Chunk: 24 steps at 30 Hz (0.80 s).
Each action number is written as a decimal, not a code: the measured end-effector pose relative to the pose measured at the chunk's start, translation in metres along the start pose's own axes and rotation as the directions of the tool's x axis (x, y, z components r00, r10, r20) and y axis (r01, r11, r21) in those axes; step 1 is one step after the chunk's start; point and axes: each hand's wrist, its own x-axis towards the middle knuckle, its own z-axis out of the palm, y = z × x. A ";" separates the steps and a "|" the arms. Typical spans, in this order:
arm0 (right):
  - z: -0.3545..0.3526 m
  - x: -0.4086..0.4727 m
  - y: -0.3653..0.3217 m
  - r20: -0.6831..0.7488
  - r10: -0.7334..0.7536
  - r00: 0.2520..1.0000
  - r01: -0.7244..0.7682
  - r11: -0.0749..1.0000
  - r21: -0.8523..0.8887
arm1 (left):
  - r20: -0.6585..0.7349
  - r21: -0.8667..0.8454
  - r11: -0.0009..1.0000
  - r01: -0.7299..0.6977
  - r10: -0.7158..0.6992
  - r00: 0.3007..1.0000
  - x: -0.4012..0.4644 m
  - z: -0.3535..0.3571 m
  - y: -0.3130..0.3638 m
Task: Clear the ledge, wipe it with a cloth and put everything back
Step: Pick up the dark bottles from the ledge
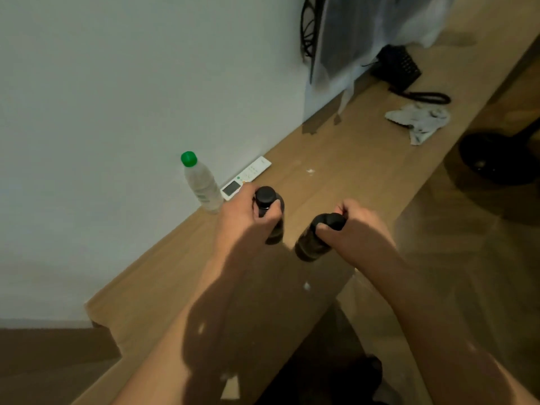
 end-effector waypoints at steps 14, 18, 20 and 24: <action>-0.223 -0.042 0.262 -0.255 0.245 0.935 -0.216 0.967 0.135 | 0.290 -0.009 0.940 -0.341 0.328 0.899 -0.033 0.266 0.232; -0.272 -0.048 0.318 -0.301 0.358 0.884 -0.308 0.930 0.202 | 0.351 -0.058 0.910 -0.410 0.403 0.845 -0.040 0.324 0.292; -0.289 -0.046 0.344 -0.321 0.402 0.857 -0.347 0.913 0.216 | 0.367 -0.074 0.888 -0.455 0.448 0.815 -0.039 0.349 0.316; -0.320 -0.028 0.388 -0.386 0.449 0.806 -0.374 0.891 0.257 | 0.408 -0.104 0.855 -0.509 0.503 0.762 -0.023 0.399 0.354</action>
